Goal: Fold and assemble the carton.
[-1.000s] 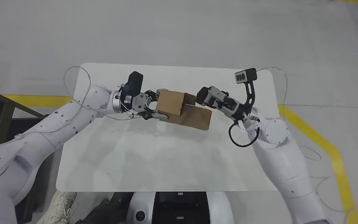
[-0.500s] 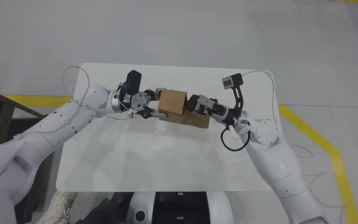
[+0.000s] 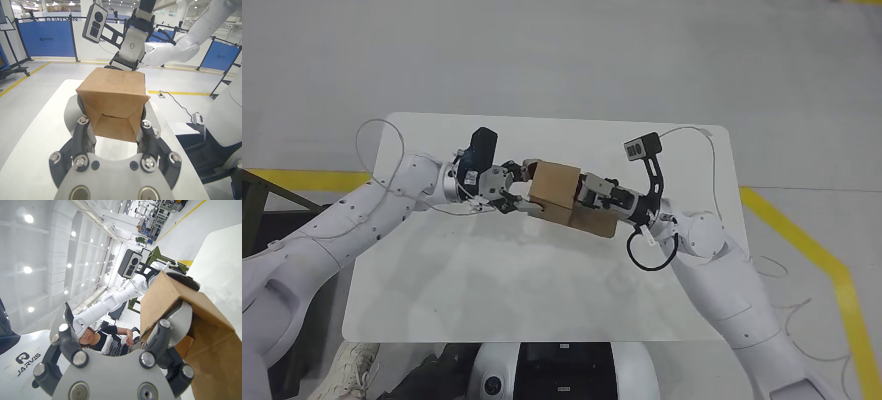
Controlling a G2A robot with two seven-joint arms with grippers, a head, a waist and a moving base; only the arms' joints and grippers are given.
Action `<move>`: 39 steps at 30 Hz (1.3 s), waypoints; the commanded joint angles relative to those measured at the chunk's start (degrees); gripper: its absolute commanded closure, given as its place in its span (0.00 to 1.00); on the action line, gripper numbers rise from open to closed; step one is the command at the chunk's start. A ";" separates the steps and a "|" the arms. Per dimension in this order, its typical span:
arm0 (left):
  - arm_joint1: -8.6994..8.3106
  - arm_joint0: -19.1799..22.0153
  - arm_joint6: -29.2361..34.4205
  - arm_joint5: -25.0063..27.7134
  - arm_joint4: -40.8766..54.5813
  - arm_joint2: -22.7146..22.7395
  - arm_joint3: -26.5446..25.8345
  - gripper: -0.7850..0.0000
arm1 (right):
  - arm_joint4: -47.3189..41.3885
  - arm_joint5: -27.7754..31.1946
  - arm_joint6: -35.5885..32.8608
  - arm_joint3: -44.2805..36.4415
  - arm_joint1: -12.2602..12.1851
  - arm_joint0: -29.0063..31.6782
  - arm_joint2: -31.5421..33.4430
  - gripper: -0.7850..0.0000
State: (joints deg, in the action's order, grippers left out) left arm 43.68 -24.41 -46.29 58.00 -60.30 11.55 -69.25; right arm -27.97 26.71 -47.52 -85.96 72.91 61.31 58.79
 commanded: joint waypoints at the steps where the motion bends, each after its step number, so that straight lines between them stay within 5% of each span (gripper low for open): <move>1: 0.04 0.04 0.00 0.00 -0.18 -0.09 0.03 0.45 | -0.16 0.10 -0.08 0.36 0.10 -0.28 -0.19 0.00; 6: 0.05 0.13 0.00 0.00 -0.48 -0.33 0.43 0.42 | -0.14 0.32 -0.28 0.73 0.19 -0.55 -0.09 0.00; 17: -0.74 0.65 0.00 0.00 -1.76 -1.81 -1.50 0.01 | -1.38 -1.84 -2.97 1.23 0.32 -1.86 -0.19 0.00; 21: -1.02 0.75 0.00 0.00 -1.32 -1.81 -1.55 0.00 | -2.16 -2.02 -3.71 1.75 0.47 -2.36 -0.41 0.00; 23: -1.10 0.80 0.00 0.00 -0.97 -1.81 -1.47 0.13 | -2.42 -1.96 -3.89 1.93 0.54 -2.44 -0.57 0.00; 25: -1.10 0.78 0.00 0.00 -0.66 -1.81 -1.28 0.49 | -2.60 -1.81 -4.02 2.10 0.61 -2.46 -0.67 0.00; 27: -1.01 0.73 0.00 0.00 -0.58 -1.81 -1.05 0.62 | -2.74 -1.64 -4.18 2.25 0.65 -2.42 -0.71 0.00; 36: -0.52 0.92 0.00 0.00 -0.74 -1.81 -0.49 0.87 | -2.81 -1.47 -4.78 1.73 0.69 -2.03 -0.48 0.00; 39: -0.45 1.04 0.00 0.00 -0.84 -1.81 -0.33 0.84 | -2.81 -1.59 -4.74 1.54 0.69 -1.94 -0.30 0.00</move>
State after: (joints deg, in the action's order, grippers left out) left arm 43.20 -23.41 -46.29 58.01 -61.09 9.74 -69.66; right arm -30.76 25.15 -52.31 -84.36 73.60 59.34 58.40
